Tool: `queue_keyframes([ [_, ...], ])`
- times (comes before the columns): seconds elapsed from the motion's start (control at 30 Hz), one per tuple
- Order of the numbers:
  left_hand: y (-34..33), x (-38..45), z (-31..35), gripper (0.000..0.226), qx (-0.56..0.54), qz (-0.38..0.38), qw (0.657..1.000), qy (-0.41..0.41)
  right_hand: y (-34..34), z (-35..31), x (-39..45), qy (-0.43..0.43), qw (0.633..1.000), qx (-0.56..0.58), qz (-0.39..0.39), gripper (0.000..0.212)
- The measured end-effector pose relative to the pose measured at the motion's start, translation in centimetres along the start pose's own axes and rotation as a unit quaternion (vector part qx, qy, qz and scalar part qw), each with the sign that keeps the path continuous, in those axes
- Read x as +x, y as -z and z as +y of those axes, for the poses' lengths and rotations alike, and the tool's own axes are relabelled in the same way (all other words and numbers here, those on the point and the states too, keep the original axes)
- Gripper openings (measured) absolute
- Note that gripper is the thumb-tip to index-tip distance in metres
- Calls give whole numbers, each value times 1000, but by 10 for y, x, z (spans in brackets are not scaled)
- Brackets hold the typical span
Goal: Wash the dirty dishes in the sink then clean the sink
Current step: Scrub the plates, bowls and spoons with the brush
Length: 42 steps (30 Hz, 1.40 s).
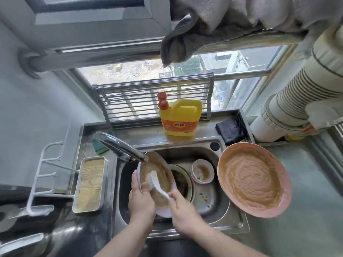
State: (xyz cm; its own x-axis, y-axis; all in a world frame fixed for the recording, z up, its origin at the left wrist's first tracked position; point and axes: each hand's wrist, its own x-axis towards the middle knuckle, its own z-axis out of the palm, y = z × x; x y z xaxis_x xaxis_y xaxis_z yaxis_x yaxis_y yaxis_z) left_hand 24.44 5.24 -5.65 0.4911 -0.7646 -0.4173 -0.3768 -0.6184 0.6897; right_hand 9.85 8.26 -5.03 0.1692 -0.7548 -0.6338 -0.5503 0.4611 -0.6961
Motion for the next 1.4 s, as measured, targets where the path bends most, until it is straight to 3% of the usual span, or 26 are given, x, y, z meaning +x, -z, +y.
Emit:
queue_keyframes([
  [0.13,2,3,6,44,-85,-7,996,12,38,29,12,-92,993,-4,69,17],
  [0.2,4,11,8,42,-112,-3,994,16,19,34,-22,-75,996,-2,42,15],
  [0.3,0,9,6,40,-114,-37,993,18,-4,12,-26,27,999,27,23,15],
  [0.37,-1,2,4,38,-148,-60,987,31,16,5,-5,5,998,38,56,16],
  [0.47,10,6,2,38,-165,-33,983,76,32,32,-9,-71,995,-20,64,20],
  [0.6,15,15,2,39,-173,-17,980,93,-11,20,-48,2,999,-35,2,18],
  [0.67,12,11,1,37,-145,-32,987,68,-4,16,-30,17,999,-26,26,20],
  [0.83,27,20,5,37,-202,-57,977,45,40,54,-23,-63,995,-60,48,15],
  [1.0,21,6,2,34,-152,-145,978,6,37,9,-3,-35,995,17,90,16],
  [1.07,15,2,5,32,-154,-135,979,-6,25,-16,-1,19,997,17,72,13],
  [1.17,20,11,15,34,-207,-79,974,47,-9,-17,-36,99,994,-35,8,10],
  [1.27,40,30,16,34,-235,-64,967,79,16,19,-66,68,986,-152,-15,21],
  [1.4,48,29,14,31,-231,-98,965,81,74,50,-55,26,950,-312,-22,17],
])
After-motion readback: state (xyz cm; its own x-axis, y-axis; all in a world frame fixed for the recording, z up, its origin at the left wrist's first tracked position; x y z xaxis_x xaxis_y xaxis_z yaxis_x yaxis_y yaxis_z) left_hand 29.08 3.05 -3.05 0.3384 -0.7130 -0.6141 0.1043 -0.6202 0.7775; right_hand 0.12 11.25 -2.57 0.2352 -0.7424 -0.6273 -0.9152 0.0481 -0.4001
